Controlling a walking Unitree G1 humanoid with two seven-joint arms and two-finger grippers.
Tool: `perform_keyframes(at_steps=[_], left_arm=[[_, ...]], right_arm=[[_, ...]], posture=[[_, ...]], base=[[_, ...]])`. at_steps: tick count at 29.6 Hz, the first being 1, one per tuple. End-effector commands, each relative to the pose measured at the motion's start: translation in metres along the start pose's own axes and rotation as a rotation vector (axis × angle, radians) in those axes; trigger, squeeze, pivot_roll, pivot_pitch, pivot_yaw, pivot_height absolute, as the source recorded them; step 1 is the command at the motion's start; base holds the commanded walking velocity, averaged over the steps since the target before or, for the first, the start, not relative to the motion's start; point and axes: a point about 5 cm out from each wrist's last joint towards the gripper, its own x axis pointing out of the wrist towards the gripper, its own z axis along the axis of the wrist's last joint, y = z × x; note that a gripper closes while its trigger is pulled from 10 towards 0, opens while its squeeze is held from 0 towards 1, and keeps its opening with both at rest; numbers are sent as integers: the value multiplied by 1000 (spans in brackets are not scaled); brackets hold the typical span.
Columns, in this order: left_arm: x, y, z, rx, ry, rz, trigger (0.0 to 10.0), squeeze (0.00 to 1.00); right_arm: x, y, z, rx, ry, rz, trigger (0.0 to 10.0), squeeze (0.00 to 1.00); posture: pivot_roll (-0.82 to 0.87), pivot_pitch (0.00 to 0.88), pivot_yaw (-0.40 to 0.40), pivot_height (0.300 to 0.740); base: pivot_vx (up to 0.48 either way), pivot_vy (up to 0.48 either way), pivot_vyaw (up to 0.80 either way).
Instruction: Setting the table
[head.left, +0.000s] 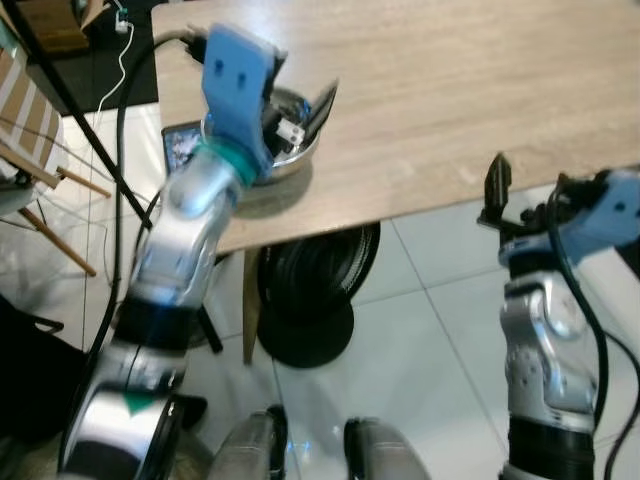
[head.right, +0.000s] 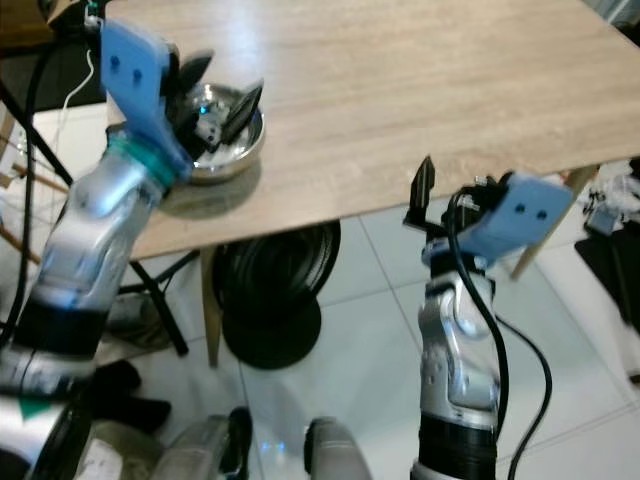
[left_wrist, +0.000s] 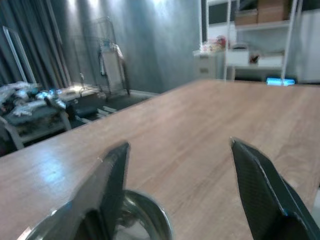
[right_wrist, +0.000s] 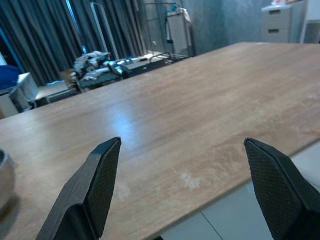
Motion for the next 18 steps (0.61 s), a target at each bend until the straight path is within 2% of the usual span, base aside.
perform_keyframes(at_steps=[1,3,5,10,18], left_arm=[[-12,-9,3,16,13,-7,10000,0],[-31,-11,-7,62,60,19,10000,0],[-37,-7,-13,82,91,53,10000,0],[-37,3,-16,95,122,107,10000,0],[-33,4,-16,85,147,132,10000,0]], right_arm=[[-3,-1,-3,2,6,-14,10000,0],[-4,-2,-5,0,12,-15,10000,0],[-4,-3,-7,-6,21,-16,10000,0],[-4,-5,-10,-17,32,-16,10000,0],[-4,-9,-10,-23,34,-25,10000,0]], posture=[[-3,72,71,740],[2,68,69,740],[3,67,69,740],[-4,57,67,740],[-17,50,75,740]], base=[[0,0,0],[0,0,0],[0,0,0],[0,0,0],[0,0,0]])
